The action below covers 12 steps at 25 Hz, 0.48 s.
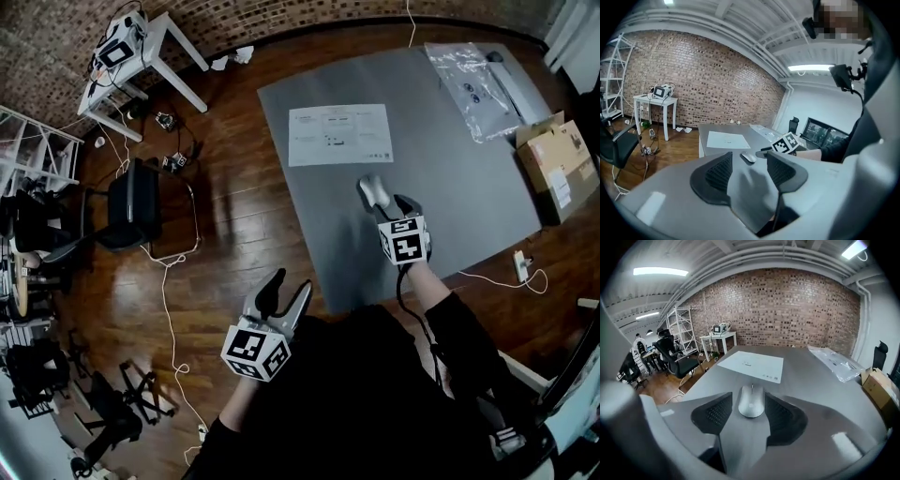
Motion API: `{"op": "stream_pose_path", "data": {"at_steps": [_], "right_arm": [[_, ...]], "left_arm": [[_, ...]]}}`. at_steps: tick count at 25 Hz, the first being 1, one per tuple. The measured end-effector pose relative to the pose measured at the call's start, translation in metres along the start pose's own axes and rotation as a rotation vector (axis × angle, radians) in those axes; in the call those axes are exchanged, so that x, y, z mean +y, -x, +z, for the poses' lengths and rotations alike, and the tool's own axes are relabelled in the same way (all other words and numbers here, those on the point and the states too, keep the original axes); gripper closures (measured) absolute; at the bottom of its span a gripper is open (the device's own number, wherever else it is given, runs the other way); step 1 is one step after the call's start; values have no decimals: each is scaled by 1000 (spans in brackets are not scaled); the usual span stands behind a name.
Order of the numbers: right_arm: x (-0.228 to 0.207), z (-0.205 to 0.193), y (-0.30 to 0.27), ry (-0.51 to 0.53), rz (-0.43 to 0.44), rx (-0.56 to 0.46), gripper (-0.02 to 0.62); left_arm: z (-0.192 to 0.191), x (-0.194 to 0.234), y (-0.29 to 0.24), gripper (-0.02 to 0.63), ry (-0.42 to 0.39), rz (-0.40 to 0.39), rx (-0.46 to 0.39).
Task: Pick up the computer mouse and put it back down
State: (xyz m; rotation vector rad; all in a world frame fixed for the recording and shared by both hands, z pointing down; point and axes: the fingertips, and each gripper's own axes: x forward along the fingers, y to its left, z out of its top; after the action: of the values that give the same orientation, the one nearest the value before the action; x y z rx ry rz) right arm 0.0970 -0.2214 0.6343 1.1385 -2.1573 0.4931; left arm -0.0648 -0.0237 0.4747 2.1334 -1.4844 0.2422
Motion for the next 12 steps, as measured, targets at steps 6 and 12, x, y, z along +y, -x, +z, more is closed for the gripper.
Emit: {"op": "stream_pose_path", "data": {"at_steps": [6,12], "right_arm": [[-5,-6,-57,10,-11,147,328],[3,-24,-86,-17,-37,328,282]], "left_arm": [[1,23,-13,388,39,26,24],[7,50,-18,388,63,-9,15]]}}
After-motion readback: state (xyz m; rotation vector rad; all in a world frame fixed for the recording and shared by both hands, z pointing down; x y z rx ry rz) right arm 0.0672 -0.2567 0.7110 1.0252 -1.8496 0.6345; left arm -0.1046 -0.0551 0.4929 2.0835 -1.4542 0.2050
